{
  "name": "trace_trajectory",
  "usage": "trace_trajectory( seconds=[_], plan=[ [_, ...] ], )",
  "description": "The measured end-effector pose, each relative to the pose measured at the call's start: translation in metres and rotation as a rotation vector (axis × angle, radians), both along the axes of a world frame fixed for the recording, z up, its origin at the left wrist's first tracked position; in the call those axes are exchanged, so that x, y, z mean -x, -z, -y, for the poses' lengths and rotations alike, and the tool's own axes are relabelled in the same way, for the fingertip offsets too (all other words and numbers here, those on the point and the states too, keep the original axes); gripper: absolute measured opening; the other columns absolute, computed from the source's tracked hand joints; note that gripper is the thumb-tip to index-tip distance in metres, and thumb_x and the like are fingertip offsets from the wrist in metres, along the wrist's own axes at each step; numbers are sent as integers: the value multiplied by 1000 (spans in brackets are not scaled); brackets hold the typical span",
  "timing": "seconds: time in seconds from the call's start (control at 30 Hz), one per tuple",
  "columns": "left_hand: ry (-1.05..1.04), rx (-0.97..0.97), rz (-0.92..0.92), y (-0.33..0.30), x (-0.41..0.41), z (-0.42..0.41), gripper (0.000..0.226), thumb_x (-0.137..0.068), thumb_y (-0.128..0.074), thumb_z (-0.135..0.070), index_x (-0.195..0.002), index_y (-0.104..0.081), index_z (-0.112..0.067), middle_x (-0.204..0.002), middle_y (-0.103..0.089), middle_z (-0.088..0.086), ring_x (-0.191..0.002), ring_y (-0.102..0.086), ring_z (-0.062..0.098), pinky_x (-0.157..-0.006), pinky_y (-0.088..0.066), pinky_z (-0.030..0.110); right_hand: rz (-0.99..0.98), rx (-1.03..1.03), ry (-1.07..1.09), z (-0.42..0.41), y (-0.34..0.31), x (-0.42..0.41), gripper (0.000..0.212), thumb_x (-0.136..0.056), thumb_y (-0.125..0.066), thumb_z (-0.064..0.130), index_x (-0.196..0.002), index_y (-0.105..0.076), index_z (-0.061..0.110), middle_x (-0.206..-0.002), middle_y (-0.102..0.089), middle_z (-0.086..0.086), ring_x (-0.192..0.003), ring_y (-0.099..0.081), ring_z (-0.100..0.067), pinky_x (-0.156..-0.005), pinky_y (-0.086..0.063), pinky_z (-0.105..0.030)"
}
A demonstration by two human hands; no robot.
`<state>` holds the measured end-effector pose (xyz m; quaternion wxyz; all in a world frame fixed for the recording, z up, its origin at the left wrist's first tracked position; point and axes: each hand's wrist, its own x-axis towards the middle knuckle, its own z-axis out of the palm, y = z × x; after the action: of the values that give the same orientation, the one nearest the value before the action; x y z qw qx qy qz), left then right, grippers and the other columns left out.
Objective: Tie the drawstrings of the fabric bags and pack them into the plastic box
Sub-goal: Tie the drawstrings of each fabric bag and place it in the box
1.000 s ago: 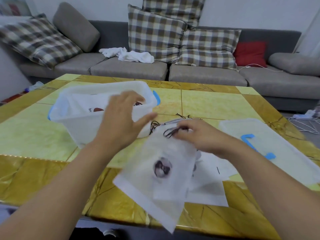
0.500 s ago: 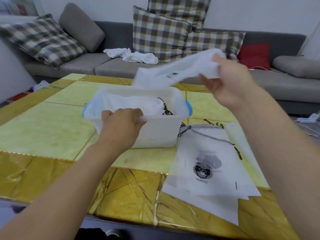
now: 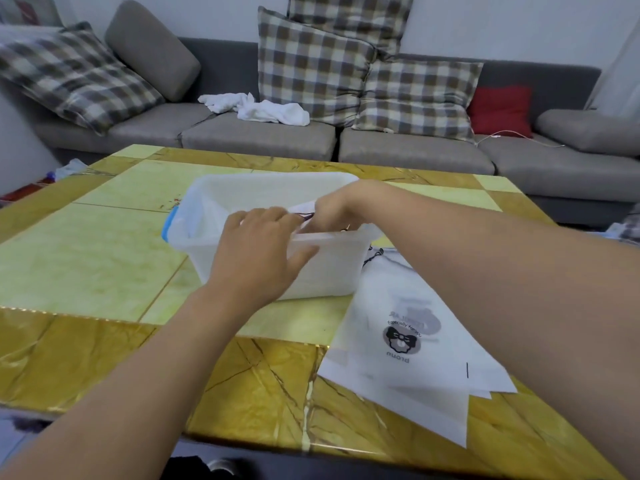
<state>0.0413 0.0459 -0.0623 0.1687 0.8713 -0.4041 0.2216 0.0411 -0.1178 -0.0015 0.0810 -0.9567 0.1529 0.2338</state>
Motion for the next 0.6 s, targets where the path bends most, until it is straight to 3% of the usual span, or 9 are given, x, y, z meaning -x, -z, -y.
trace_trajectory(
  seconds=[0.03, 0.1, 0.17, 0.23, 0.3, 0.37, 0.47, 0.53, 0.6],
  plan=[
    [-26, -70, 7, 2, -3, 0, 41, -95, -51, -54, -125, -64, -30, -120, -69, -6, -115, -58, 22, -103, -33, 41, 9, -12, 1, 2, -7, 7, 50, -95, -52, 59, -116, -61, 15, -116, -60, 1, -110, -60, -25, -97, -52, -39],
    [-42, -105, 1, 2, -5, -2, 37, -99, -45, -52, -124, -63, -32, -116, -70, -7, -116, -58, 21, -108, -27, 43, 239, 105, -39, 11, -24, 20, 50, -92, -54, 62, -95, -63, 13, -94, -61, 1, -90, -60, -24, -75, -51, -34],
    [-36, -102, -5, 1, -3, 0, 34, -99, -46, -49, -120, -65, -30, -114, -70, -8, -117, -57, 22, -111, -24, 47, 734, 132, -6, 27, -33, 44, 43, -91, -59, 52, -78, -62, 11, -79, -61, 0, -77, -58, -22, -63, -44, -33],
    [0, -42, 1, 2, -4, 2, 29, -95, -55, -42, -117, -67, -28, -114, -70, -7, -117, -58, 23, -110, -28, 50, 1151, 13, 114, 54, -27, 74, 22, -85, -65, 39, -80, -68, 17, -81, -68, 4, -79, -63, -18, -70, -50, -34],
    [90, 59, -5, 1, -1, 5, 30, -84, -62, -34, -111, -70, -23, -109, -72, -4, -110, -62, 27, -102, -41, 51, 1000, -9, 211, 89, 0, 100, 11, -83, -73, 30, -86, -72, 19, -84, -71, 2, -83, -66, -20, -77, -53, -35],
    [230, 166, 7, -2, 11, 13, 29, -78, -62, -28, -105, -71, -20, -103, -72, -4, -101, -63, 25, -92, -48, 45, 563, 12, 256, 115, 46, 124, 33, -84, -78, 34, -109, -71, 14, -106, -71, -4, -100, -65, -25, -84, -50, -33],
    [420, 247, -38, -4, 36, 31, 20, -83, -63, -24, -100, -73, -20, -98, -69, -10, -89, -58, 13, -79, -47, 30, 442, -65, 334, 131, 102, 145, 58, -85, -75, 42, -134, -56, 17, -128, -59, -3, -115, -57, -25, -91, -45, -33],
    [487, 211, -112, -1, 44, 42, 17, -85, -64, -27, -100, -72, -24, -95, -67, -14, -80, -54, 6, -69, -44, 24, 468, -2, 326, 134, 122, 147, 45, -87, -72, 42, -124, -61, 18, -119, -61, -3, -111, -59, -26, -89, -48, -36],
    [501, 86, -233, 6, 47, 51, 25, -87, -65, -36, -111, -68, -30, -103, -66, -16, -81, -57, 4, -69, -45, 23, 484, 88, 317, 133, 129, 147, 18, -89, -67, 36, -96, -62, 20, -96, -59, 0, -98, -59, -27, -76, -47, -36]
  ],
)
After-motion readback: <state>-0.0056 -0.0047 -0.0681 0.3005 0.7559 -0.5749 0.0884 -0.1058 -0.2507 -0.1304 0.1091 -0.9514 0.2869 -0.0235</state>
